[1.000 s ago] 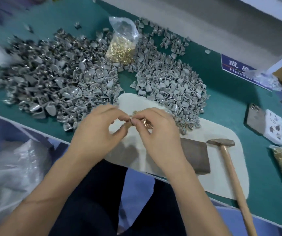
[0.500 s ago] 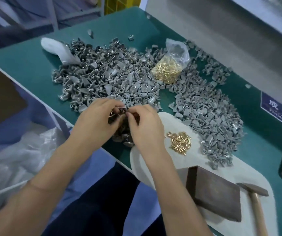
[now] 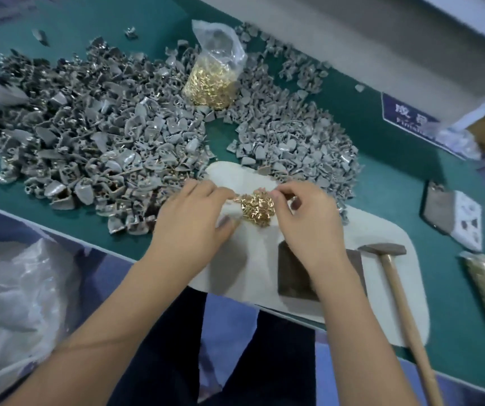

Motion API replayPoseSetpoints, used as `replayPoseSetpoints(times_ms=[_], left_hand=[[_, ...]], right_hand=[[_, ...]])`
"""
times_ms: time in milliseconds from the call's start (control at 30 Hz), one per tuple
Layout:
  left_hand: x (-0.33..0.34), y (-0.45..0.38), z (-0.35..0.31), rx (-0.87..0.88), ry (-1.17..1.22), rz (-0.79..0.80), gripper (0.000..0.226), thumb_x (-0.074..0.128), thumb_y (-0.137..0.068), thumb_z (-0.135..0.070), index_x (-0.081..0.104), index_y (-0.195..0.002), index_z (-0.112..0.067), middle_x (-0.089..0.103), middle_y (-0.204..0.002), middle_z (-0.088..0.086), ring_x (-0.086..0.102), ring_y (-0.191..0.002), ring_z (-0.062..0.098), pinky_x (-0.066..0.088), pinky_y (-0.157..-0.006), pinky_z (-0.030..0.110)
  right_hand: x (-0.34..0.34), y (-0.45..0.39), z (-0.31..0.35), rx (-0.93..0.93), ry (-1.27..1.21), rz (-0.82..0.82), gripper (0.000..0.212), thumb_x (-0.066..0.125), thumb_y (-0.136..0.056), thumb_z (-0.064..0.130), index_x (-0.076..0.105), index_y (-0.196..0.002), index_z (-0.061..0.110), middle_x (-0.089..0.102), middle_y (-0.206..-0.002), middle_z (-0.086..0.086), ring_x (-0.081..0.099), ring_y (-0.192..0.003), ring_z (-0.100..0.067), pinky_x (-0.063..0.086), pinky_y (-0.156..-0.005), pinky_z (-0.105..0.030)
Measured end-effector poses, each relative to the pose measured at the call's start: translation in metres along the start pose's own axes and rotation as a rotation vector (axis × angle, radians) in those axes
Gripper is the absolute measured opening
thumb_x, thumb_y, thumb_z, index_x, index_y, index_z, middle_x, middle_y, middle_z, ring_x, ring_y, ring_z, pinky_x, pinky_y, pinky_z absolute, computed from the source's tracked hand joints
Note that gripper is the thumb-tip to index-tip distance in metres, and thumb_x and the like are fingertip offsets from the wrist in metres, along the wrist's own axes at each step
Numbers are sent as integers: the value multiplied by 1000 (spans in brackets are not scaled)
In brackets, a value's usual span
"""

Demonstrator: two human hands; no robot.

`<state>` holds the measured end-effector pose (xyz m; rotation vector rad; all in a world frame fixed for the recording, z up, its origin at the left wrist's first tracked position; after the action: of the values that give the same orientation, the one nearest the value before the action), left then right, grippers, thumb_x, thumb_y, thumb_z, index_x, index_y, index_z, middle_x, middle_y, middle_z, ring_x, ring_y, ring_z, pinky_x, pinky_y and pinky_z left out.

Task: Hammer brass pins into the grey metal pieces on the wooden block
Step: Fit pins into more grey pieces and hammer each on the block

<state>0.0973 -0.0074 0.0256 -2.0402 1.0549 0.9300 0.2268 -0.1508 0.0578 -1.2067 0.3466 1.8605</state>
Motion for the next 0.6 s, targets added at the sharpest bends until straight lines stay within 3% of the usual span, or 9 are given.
replayPoseSetpoints(times_ms=[100,200,300,467,600], left_hand=[[12,-7,-8,-106,-72,31,41,64,-92,-46,61,-129,-28,61,-112,-4,49,-117,20,44,-78,36],[17,-11,-15,-81,-122,26,17,63,-95,-40,72,-108,-34,63,-96,-6,52,-106,22,36,-65,31],[19,-13,-18,-73,-152,27,9,63,-96,-37,72,-96,-34,63,-90,-9,51,-99,21,34,-62,31],[25,-13,-17,-55,-124,75,12,56,-101,-33,67,-102,-29,59,-99,-7,49,-104,19,47,-71,38],[30,-11,-18,-47,-153,65,14,49,-104,-32,60,-110,-25,55,-108,-5,45,-110,20,45,-77,38]], right_hand=[[-6,12,-22,69,-30,-20,12,64,-99,26,75,-95,23,71,-93,11,61,-87,-12,53,-79,-38],[0,19,-26,74,-41,0,14,62,-99,28,74,-91,25,70,-91,11,62,-85,-13,53,-77,-38],[4,20,-25,50,-13,18,16,58,-99,34,70,-89,28,67,-90,12,58,-80,-11,51,-70,-36],[2,21,-28,48,-42,8,18,58,-100,36,71,-90,27,67,-89,11,58,-80,-11,51,-70,-37],[0,21,-29,61,-120,-9,18,59,-100,35,71,-89,26,68,-88,11,58,-77,-10,51,-70,-37]])
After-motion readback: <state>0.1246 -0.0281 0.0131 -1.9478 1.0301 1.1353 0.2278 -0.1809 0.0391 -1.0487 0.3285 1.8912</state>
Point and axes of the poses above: each hand's wrist, its own y-axis away from the middle knuckle, its own x-axis out of the palm, z = x × y, the point moved 2 cm from there along -y, towards the middle knuckle
